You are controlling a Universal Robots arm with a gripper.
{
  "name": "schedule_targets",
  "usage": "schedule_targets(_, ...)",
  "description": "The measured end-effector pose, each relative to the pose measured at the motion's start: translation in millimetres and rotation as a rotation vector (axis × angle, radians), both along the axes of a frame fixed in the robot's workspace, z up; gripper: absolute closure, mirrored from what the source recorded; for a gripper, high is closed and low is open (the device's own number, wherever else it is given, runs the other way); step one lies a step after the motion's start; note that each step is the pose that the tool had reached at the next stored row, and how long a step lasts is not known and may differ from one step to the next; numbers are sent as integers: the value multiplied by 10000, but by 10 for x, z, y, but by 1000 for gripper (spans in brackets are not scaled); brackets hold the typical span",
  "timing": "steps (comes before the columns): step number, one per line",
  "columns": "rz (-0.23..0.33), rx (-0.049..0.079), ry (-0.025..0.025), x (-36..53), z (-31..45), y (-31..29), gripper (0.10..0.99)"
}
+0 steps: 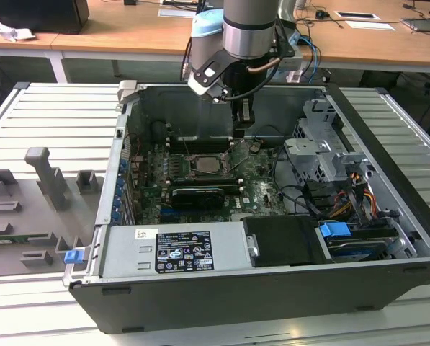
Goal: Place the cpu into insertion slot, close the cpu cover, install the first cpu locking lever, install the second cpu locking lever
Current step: 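Close the cpu cover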
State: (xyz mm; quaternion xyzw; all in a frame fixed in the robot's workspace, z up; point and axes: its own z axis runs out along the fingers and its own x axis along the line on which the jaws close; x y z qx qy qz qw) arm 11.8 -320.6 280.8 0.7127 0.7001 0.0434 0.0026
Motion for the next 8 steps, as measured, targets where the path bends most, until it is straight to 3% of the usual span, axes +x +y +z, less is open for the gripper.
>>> schedule_targets(8,0,0,0,25,0,0,980)
